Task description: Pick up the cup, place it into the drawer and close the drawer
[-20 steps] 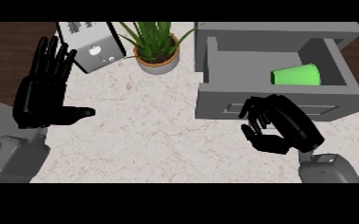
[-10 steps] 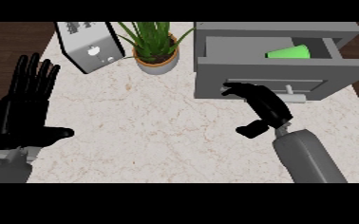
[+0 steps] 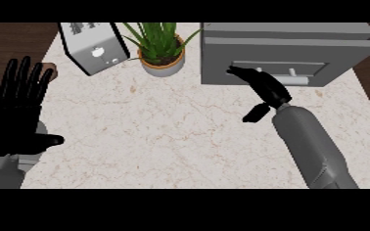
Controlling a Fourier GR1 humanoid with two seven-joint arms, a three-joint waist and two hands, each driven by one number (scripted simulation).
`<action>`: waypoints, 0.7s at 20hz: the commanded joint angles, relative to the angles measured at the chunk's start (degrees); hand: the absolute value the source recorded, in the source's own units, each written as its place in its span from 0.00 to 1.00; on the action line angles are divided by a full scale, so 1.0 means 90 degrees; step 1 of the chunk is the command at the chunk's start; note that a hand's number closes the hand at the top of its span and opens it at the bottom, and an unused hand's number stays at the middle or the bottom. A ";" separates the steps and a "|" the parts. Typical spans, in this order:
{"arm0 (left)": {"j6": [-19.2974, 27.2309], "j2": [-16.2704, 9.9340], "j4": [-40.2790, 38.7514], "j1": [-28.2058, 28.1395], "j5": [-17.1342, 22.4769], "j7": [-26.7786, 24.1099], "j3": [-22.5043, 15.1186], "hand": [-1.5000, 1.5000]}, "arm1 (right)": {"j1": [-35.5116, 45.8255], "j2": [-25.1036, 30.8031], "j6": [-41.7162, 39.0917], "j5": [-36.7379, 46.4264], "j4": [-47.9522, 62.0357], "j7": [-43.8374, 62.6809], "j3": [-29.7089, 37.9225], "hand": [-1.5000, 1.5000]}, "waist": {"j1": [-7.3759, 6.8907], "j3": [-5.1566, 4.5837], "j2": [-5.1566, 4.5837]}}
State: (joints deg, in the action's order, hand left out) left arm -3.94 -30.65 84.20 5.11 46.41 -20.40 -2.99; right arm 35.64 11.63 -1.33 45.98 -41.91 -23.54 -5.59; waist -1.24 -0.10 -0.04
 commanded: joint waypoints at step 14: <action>-0.0377 0.0287 -0.0243 0.0273 -0.0325 -0.0050 0.0043 0.00 | 0.2229 0.0771 -0.0135 -0.0090 0.3297 -0.1029 0.0941 0.00 | -0.0335 0.0032 -0.0192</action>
State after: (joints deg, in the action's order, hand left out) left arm -8.16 -28.98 81.43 6.48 44.69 -20.66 -2.05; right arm 52.14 16.31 -4.63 44.70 -17.55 -36.00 1.21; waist -3.39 -0.27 -0.22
